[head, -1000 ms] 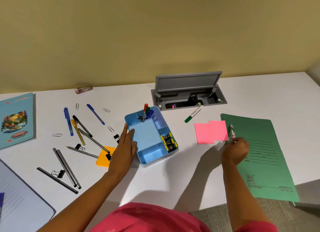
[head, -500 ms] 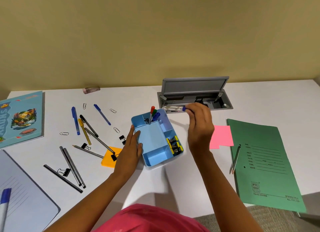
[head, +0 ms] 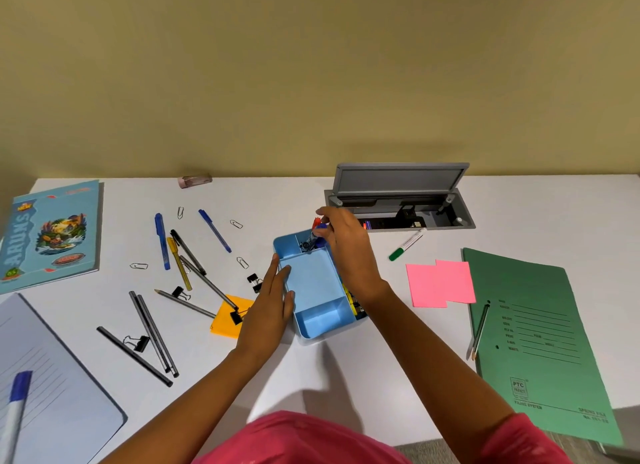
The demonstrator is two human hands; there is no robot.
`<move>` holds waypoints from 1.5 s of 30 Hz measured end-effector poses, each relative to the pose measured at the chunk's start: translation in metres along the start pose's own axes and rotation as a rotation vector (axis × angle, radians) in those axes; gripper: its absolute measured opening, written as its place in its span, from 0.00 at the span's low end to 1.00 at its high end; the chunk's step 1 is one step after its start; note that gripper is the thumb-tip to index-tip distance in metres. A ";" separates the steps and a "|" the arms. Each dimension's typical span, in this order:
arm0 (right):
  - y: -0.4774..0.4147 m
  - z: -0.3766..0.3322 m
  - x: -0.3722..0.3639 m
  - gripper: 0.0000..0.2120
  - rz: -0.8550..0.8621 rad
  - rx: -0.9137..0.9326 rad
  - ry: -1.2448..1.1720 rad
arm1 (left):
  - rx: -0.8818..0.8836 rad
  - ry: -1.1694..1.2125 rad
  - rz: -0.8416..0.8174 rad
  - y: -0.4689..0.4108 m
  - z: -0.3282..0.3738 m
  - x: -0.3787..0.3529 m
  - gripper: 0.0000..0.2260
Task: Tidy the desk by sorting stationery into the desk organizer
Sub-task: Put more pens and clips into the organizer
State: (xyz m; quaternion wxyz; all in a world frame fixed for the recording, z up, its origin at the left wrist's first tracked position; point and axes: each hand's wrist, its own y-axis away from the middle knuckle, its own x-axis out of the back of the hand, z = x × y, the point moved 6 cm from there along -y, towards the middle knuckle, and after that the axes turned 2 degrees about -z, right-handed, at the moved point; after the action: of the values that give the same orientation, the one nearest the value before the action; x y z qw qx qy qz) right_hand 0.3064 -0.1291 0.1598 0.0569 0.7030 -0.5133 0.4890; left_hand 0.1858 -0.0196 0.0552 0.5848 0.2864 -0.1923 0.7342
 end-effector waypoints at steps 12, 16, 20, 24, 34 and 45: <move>0.010 0.011 -0.043 0.14 -0.172 0.017 0.053 | 0.006 0.010 0.000 0.000 -0.001 -0.001 0.21; 0.011 0.013 -0.033 0.15 -0.084 0.044 0.093 | -0.003 0.001 0.001 -0.001 -0.001 -0.001 0.21; 0.008 0.030 -0.010 0.10 0.058 -0.047 0.103 | -0.014 -0.008 0.003 0.000 -0.001 -0.001 0.21; 0.012 0.069 0.011 0.10 0.129 -0.301 0.064 | -0.020 0.001 -0.015 0.000 0.000 -0.002 0.21; 0.055 0.169 0.001 0.22 -0.090 -0.799 0.185 | -0.007 0.009 -0.025 0.000 0.000 -0.002 0.22; 0.075 0.202 -0.019 0.21 -0.317 -0.835 0.317 | -0.009 -0.024 -0.020 -0.001 -0.001 0.000 0.22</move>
State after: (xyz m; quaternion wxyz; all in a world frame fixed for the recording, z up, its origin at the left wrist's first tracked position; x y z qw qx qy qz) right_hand 0.3750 -0.2692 0.0104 0.4866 0.6062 -0.5373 0.3273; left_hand 0.1862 -0.0189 0.0539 0.5911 0.2947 -0.1998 0.7238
